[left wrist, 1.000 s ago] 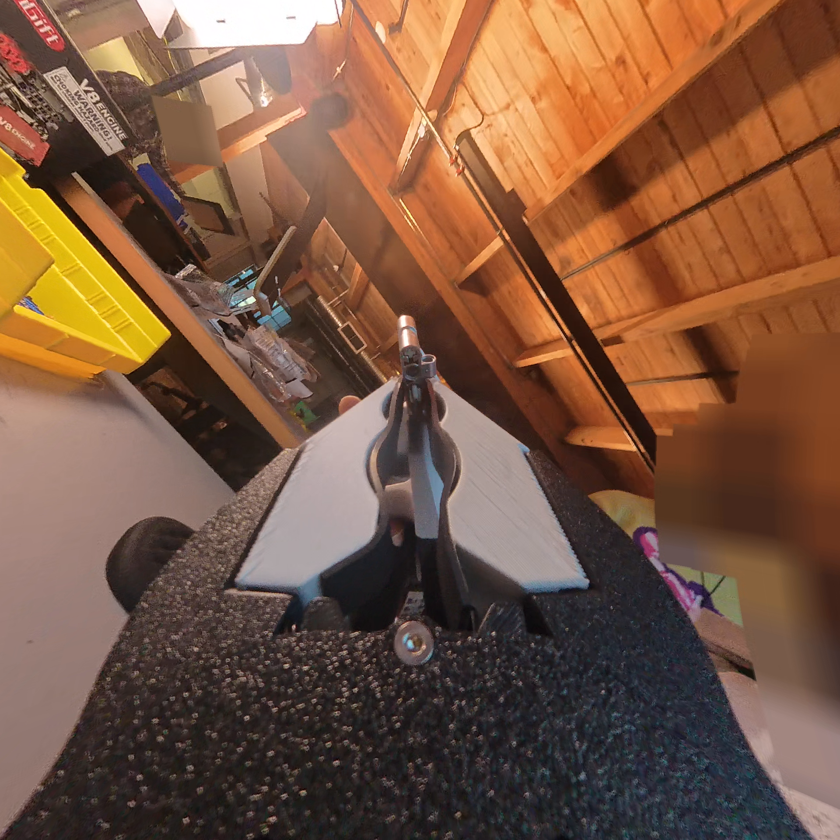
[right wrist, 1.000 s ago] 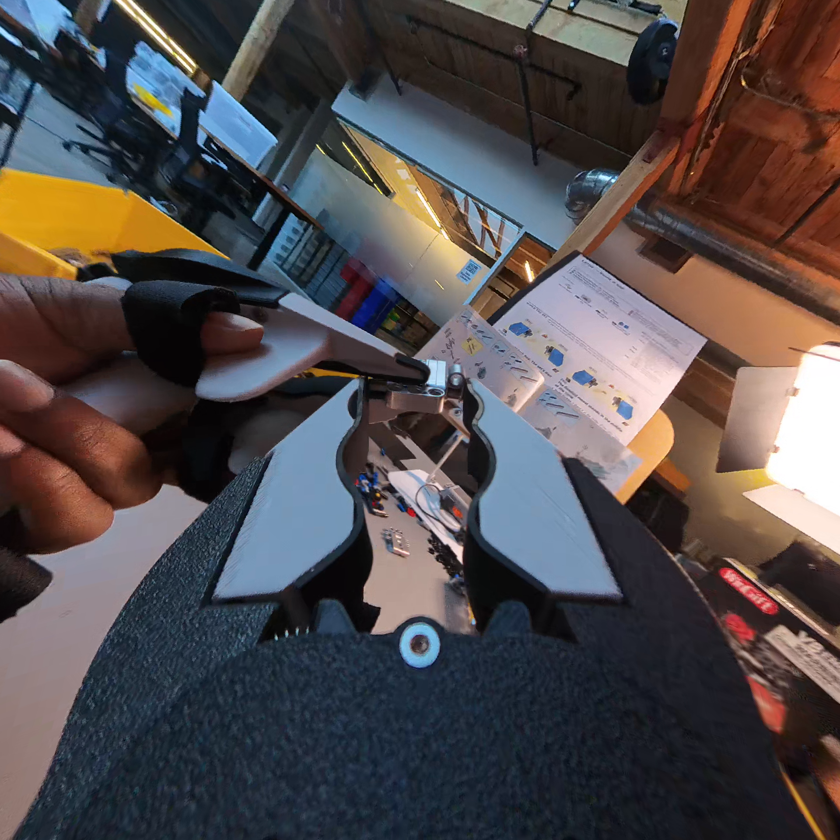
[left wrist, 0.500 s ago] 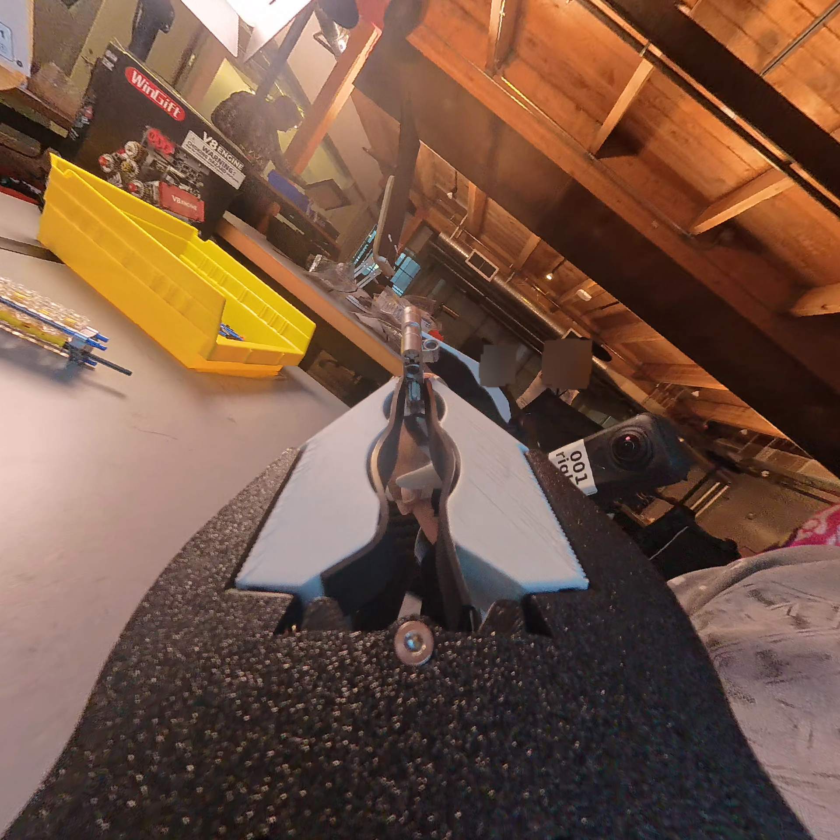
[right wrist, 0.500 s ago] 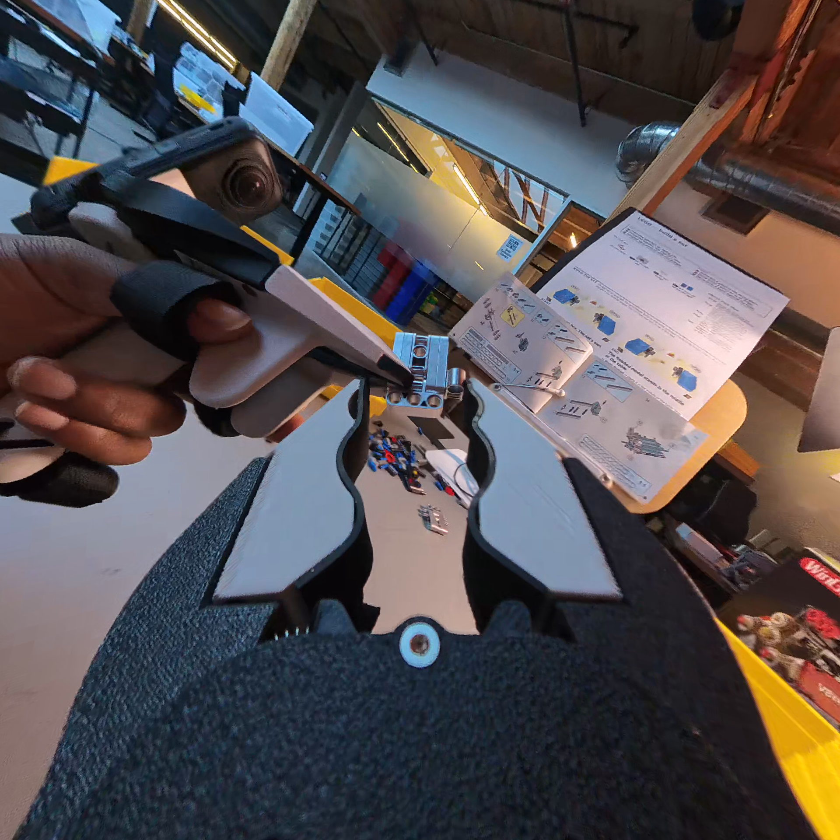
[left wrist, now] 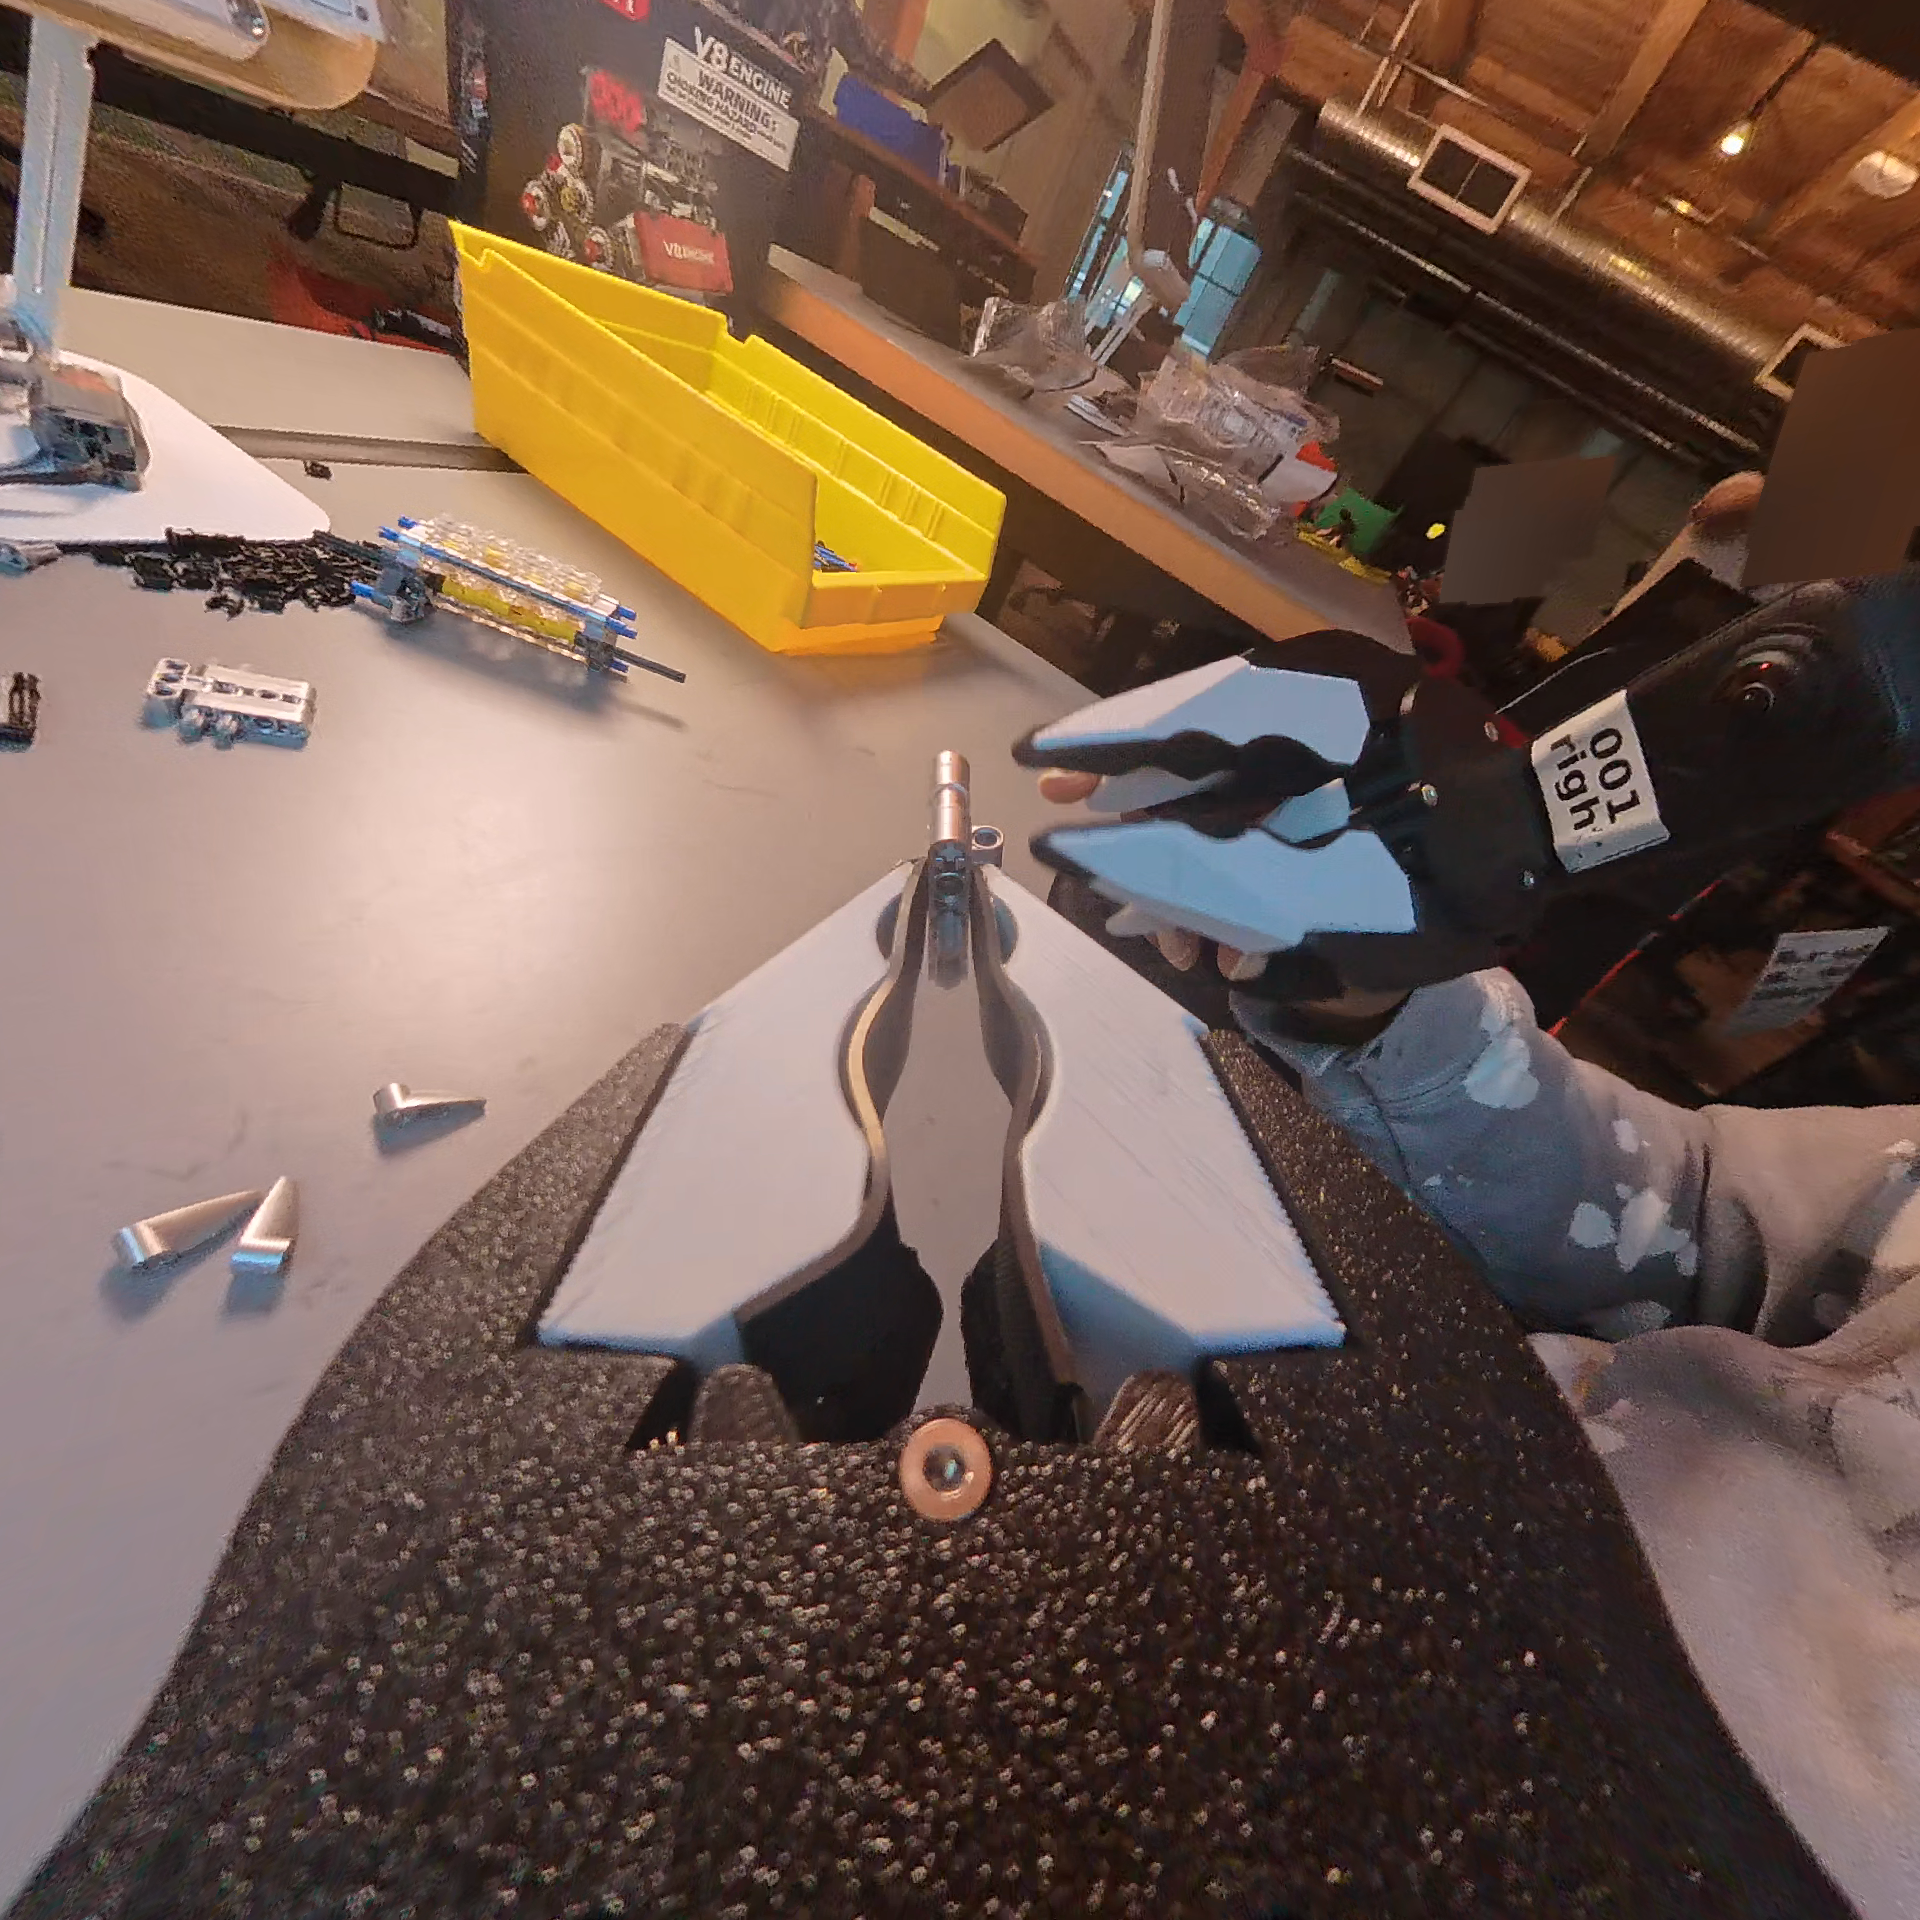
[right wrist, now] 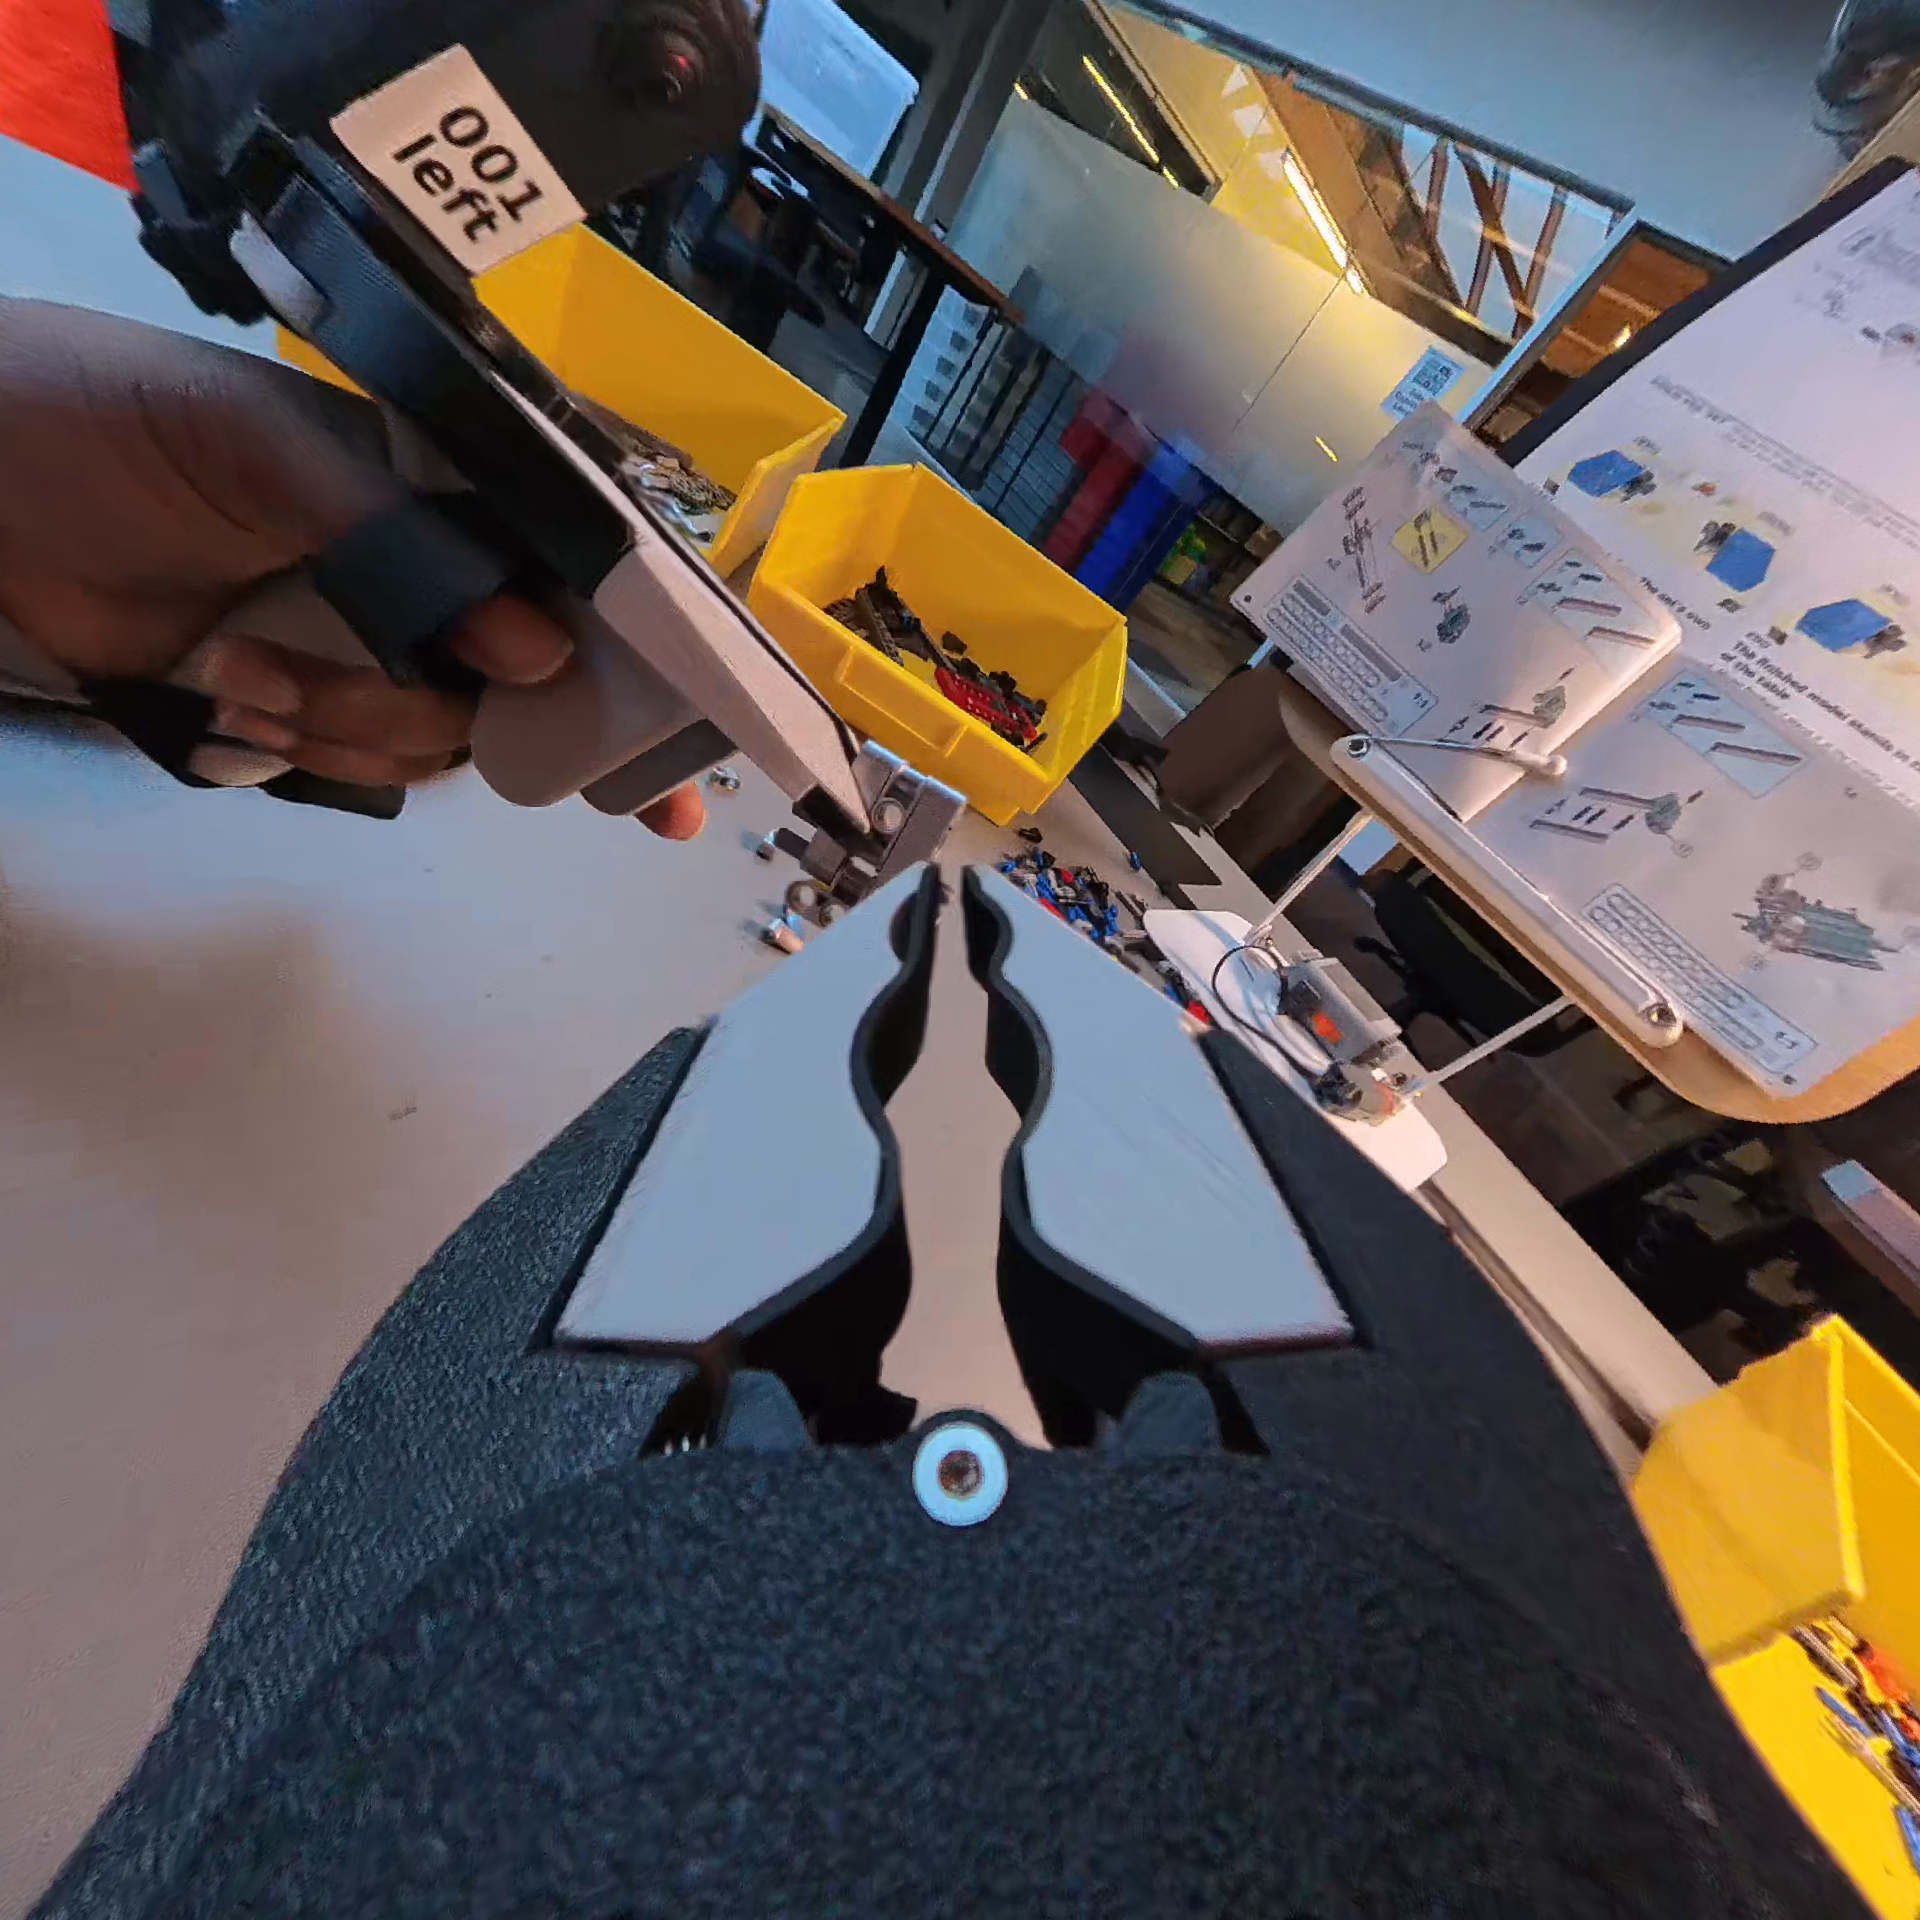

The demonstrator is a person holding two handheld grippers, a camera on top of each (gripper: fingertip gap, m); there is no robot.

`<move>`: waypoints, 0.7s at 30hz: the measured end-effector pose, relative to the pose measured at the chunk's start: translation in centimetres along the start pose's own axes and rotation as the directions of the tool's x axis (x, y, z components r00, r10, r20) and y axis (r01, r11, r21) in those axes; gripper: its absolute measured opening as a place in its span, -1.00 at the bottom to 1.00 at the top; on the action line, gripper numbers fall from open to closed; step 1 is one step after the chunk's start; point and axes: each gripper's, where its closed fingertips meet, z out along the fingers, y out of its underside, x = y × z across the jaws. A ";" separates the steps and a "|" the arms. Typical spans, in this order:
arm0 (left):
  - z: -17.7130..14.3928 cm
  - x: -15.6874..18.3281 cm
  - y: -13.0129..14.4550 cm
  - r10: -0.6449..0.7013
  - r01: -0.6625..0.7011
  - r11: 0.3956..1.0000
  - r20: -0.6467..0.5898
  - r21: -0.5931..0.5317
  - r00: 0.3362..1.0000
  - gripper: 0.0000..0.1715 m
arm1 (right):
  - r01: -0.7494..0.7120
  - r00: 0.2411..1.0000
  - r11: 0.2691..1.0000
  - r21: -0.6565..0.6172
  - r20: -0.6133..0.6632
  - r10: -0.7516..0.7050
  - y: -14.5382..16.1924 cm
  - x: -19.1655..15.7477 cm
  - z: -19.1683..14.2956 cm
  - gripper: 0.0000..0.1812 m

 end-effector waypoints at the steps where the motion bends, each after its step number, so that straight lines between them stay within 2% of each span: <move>1: -0.1 -0.4 0.1 -0.024 0.024 1.000 -0.005 0.007 1.000 -0.94 | 0.001 1.000 1.000 -0.017 0.008 -0.001 0.2 -0.1 0.4 -0.70; 2: -0.1 -1.0 0.2 -0.039 0.039 0.999 0.005 0.006 0.999 -0.94 | 0.010 1.000 0.999 -0.036 0.018 -0.009 0.4 -0.3 0.7 -0.60; 5: -0.1 -2.0 1.1 -0.004 0.005 1.000 0.012 -0.031 1.000 -0.93 | -0.019 0.998 0.999 -0.050 0.065 0.022 0.7 -0.8 1.4 -0.64; 9: -0.5 -2.3 1.3 0.079 -0.079 0.996 0.004 -0.046 0.997 -0.93 | -0.125 0.967 0.988 -0.095 0.209 0.143 1.9 -1.5 1.7 -0.60; 11: -0.6 -2.2 1.6 0.085 -0.084 0.994 -0.001 -0.067 0.996 -0.93 | -0.089 0.967 0.988 -0.124 0.225 0.116 2.3 -1.7 2.1 -0.36; 14: -0.1 -3.4 1.6 -0.080 0.082 0.996 0.041 -0.038 0.996 -0.92 | 0.009 0.986 0.982 -0.190 0.167 0.024 3.2 -2.6 3.5 -0.31; 17: 1.4 -4.5 2.5 -0.265 0.268 0.962 0.050 -0.049 0.963 -0.93 | -0.055 0.990 0.929 -0.367 0.102 0.099 6.4 -3.3 5.2 -0.36; 18: 2.0 -4.7 3.0 -0.299 0.302 0.951 0.051 -0.064 0.953 -0.92 | -0.080 0.988 0.918 -0.388 0.093 0.125 7.1 -3.2 5.5 -0.40; 19: 2.5 -5.0 3.5 -0.326 0.330 0.940 0.056 -0.081 0.944 -0.92 | -0.096 0.987 0.910 -0.404 0.080 0.140 7.6 -2.8 5.8 -0.56; 21: 3.3 -5.7 4.0 -0.354 0.359 0.928 0.070 -0.097 0.933 -0.92 | -0.107 0.978 0.890 -0.444 0.113 0.174 8.8 -2.5 6.0 -0.57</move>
